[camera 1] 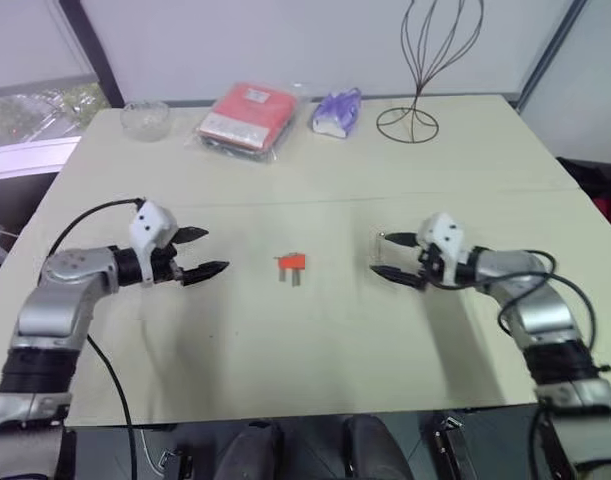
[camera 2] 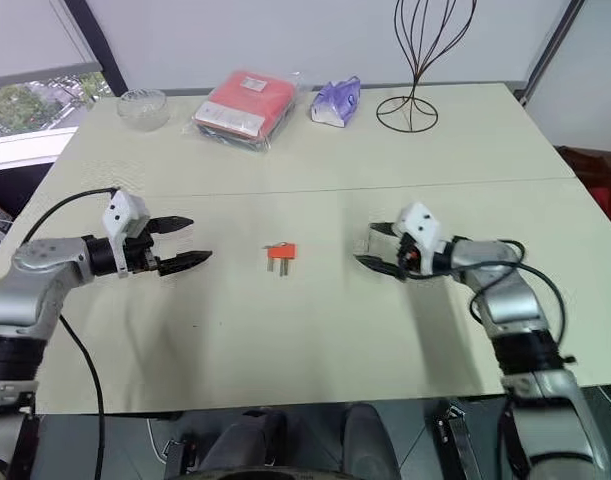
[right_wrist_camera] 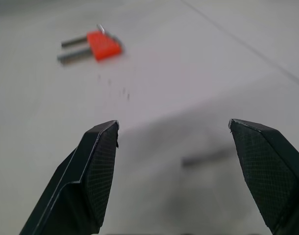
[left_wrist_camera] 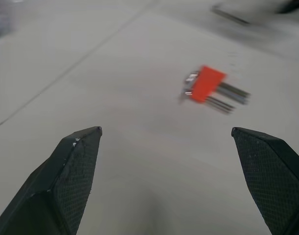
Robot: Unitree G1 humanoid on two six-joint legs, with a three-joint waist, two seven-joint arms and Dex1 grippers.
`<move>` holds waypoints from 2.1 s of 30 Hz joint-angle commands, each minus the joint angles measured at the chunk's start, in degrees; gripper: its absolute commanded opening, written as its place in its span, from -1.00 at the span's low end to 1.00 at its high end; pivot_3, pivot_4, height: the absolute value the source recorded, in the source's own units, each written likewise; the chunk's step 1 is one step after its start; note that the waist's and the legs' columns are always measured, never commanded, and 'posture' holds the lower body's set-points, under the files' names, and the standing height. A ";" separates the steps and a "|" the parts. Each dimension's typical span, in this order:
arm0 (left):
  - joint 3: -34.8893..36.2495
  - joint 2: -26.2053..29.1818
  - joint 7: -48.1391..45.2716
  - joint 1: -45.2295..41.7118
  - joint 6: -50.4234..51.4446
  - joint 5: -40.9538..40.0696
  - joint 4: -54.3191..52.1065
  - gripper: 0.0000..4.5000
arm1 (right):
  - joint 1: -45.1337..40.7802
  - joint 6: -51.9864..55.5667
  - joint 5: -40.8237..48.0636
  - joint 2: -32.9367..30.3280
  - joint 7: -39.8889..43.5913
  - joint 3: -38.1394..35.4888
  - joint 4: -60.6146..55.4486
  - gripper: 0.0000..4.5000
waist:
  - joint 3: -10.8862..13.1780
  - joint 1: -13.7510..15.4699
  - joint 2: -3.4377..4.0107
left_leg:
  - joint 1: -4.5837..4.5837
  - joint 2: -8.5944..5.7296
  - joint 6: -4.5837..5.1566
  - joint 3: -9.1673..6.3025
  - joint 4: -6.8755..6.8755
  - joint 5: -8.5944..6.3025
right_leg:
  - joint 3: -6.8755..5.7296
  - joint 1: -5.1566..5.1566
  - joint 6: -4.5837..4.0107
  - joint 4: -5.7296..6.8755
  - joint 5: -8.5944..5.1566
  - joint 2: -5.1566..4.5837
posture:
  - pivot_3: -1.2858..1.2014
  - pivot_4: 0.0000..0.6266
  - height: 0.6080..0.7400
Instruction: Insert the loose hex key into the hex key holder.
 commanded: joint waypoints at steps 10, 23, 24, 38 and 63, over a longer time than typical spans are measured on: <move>-0.14 3.00 -3.89 3.01 6.98 -3.10 -9.35 0.99 | -19.97 -20.83 -10.04 14.28 5.52 8.44 34.37 0.68 | 0.07 -1.09 0.01 | -0.09 -0.04 -0.01 -0.08 0.00 0.00 | -0.02 -0.05 0.00 0.01 0.01 -0.01 | 0.03 -0.52 1.00; 1.62 0.39 3.06 10.27 7.88 -4.65 -15.29 0.99 | -25.62 -26.56 -14.63 20.56 5.79 8.02 48.17 0.68 | 0.09 -1.86 0.03 | -0.02 0.02 -0.03 -0.08 -0.03 -0.01 | 0.00 -0.13 -0.01 0.19 0.02 0.03 | 0.03 -0.52 1.00; 1.66 0.29 3.27 10.45 7.89 -4.69 -15.48 0.99 | -25.78 -26.74 -14.79 20.72 5.82 7.91 48.60 0.68 | 0.08 -1.97 0.03 | -0.02 0.02 -0.03 -0.08 -0.03 -0.01 | 0.00 -0.14 -0.01 0.20 0.02 0.03 | 0.03 -0.52 1.00; 1.92 -1.36 5.61 10.39 6.26 -4.46 -13.85 1.00 | -26.11 -29.99 -17.53 20.02 7.52 8.42 49.14 -0.57 | 0.08 -2.49 0.04 | 0.02 0.00 -0.04 -0.09 0.00 -0.01 | 0.00 -0.15 -0.01 0.35 0.02 0.02 | 0.03 -0.52 1.00; 0.92 -16.78 -1.79 -21.18 6.91 -7.94 16.70 1.00 | -35.23 -70.05 -40.61 2.88 -26.35 11.96 29.28 -0.57 | 0.13 -2.62 0.03 | -0.11 -0.06 -0.12 -0.02 0.03 0.04 | 0.02 -0.45 0.00 0.54 0.01 0.02 | 0.03 -0.52 1.00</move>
